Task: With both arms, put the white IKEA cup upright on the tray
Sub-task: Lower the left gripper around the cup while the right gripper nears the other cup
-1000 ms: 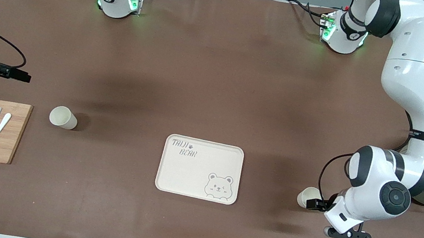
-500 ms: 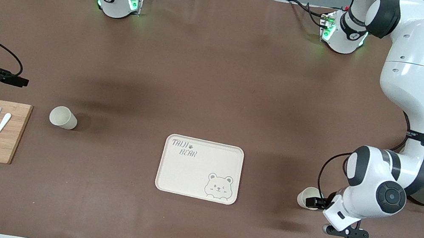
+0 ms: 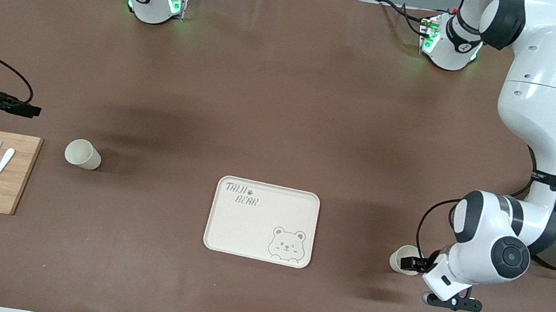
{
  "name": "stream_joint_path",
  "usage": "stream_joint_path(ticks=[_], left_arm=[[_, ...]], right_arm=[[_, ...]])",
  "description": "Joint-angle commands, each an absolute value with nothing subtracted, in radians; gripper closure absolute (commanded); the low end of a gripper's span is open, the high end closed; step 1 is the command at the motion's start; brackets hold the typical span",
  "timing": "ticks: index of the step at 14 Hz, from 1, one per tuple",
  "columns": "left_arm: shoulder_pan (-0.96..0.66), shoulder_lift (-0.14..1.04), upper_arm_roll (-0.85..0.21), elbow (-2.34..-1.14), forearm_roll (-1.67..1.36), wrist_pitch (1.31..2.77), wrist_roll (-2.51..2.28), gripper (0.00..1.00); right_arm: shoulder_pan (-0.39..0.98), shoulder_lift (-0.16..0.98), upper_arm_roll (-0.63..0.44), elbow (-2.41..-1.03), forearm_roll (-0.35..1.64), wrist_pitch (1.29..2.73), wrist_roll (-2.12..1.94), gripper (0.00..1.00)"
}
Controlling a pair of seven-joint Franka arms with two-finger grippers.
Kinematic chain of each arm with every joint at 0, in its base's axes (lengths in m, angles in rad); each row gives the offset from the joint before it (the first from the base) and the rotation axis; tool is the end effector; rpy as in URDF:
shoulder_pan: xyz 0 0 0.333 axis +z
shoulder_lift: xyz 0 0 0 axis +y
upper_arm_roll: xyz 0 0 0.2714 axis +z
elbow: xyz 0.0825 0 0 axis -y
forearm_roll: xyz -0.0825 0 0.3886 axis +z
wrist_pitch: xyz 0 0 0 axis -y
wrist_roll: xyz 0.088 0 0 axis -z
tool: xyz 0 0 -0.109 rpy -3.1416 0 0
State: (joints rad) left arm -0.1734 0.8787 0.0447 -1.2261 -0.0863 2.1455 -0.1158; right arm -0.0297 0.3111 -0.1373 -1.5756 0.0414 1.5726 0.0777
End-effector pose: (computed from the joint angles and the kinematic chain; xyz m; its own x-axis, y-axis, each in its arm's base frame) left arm 0.7230 -0.1050 0.2110 0.9992 0.0164 0.0361 0.0148 -0.9989 0.0444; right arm 0.5998 -0.0899 0.3945 0.9214 -0.2408 -0.3050 -0.2446 -0.9693 0.0263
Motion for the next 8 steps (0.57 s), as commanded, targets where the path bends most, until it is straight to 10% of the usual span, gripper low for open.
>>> stream_joint_path(ticks=[1, 8], left_arm=[[-0.176, 0.839, 0.048, -1.287, -0.104, 2.18, -0.12, 0.0], [-0.176, 0.845, 0.048, -1.307, -0.106, 2.22, -0.118, 0.0]], right_arm=[[-0.055, 0.35, -0.126, -1.554, 0.054, 1.572, 0.097, 0.0], [-0.054, 0.374, -0.124, -1.551, 0.054, 1.577, 0.104, 0.0]])
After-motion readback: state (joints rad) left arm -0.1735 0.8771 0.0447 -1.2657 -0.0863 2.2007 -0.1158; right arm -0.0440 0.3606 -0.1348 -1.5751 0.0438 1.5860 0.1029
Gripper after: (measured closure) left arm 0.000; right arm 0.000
